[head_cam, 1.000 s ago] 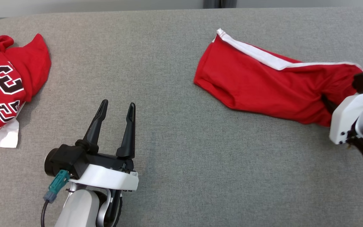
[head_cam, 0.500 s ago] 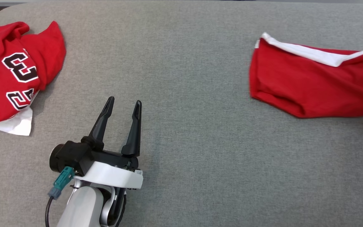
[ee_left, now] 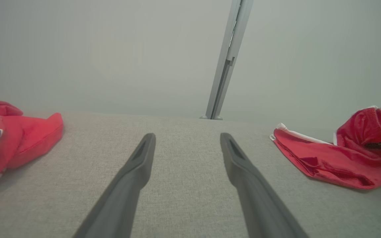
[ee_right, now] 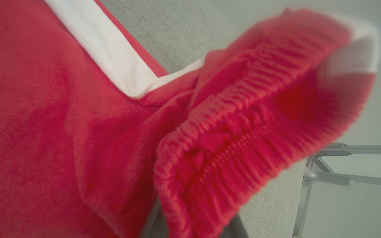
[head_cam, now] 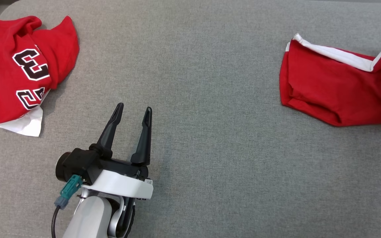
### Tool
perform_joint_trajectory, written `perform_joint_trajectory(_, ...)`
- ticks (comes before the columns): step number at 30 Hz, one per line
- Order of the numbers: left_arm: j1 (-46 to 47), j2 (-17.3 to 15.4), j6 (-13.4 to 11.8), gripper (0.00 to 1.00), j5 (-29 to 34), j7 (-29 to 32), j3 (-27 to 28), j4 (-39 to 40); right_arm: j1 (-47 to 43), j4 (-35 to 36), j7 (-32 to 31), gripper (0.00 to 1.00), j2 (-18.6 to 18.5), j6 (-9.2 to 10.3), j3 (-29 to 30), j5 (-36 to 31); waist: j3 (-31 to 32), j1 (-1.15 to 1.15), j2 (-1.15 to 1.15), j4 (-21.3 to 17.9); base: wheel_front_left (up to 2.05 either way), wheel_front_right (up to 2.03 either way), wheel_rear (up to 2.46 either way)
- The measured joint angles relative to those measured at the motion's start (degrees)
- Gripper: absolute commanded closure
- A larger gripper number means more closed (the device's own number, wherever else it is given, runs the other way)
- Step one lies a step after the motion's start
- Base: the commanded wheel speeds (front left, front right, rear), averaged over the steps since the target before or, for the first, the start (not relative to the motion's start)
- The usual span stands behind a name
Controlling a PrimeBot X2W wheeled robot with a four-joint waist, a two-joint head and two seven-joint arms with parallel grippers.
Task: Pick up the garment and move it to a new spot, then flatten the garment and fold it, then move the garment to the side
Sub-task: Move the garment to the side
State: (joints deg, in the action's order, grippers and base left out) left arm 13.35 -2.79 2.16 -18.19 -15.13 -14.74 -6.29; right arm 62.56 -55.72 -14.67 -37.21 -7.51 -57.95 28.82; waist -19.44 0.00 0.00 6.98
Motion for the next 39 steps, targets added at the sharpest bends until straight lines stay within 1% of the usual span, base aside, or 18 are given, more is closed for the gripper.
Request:
perform_joint_trajectory(5,-0.17,-0.01,-0.34,0.00,-0.47,-0.01,-0.16,-0.41,1.20,0.78,-3.45,1.00,3.50,0.00,-2.01,2.86,1.31,0.00,0.00,-0.30,0.00,0.00,0.00)
perform_joint_trajectory(10,-0.34,0.02,-0.97,0.00,-1.56,-0.01,-1.09,-0.67,2.04,2.87,-6.43,1.00,6.56,0.00,-2.61,8.17,2.61,0.00,0.00,-0.74,0.00,0.00,0.00)
perform_joint_trajectory(14,-0.47,0.01,-1.05,0.00,-1.83,-0.01,-1.36,-0.92,2.26,3.41,-7.76,1.00,7.89,0.00,-3.35,10.38,3.03,0.00,0.00,-0.71,0.00,0.00,0.00)
perform_joint_trajectory(21,-1.15,-0.01,-1.05,0.00,-2.13,-0.01,-1.04,-1.36,2.42,3.55,-9.09,1.00,11.56,0.00,-0.79,16.53,3.40,0.00,0.00,-0.28,0.00,0.00,0.00)
perform_joint_trajectory(29,-0.90,0.00,-1.05,0.00,-2.53,-0.01,-1.90,-1.55,2.75,-0.23,-8.81,1.00,13.82,0.01,0.07,17.28,1.88,0.00,0.00,0.67,0.00,0.00,0.00)
perform_joint_trajectory(33,-0.72,0.00,-1.05,0.00,-2.53,-0.01,-1.98,-1.86,2.74,-0.78,-8.14,1.00,15.21,0.01,0.23,18.15,1.10,0.00,0.00,1.36,0.00,0.00,0.00)
perform_joint_trajectory(38,-0.49,0.00,-1.04,0.00,-2.53,-0.01,-2.02,-2.08,2.74,-1.90,-7.54,1.00,15.64,0.01,-0.05,18.33,0.62,0.00,0.00,1.96,0.00,0.00,0.00)
perform_joint_trajectory(39,-0.38,0.00,-1.04,0.00,-2.53,-0.01,-2.07,-2.09,2.75,-2.32,-7.26,0.53,15.74,0.01,-0.08,18.39,0.54,0.00,0.00,2.10,0.00,0.00,0.00)
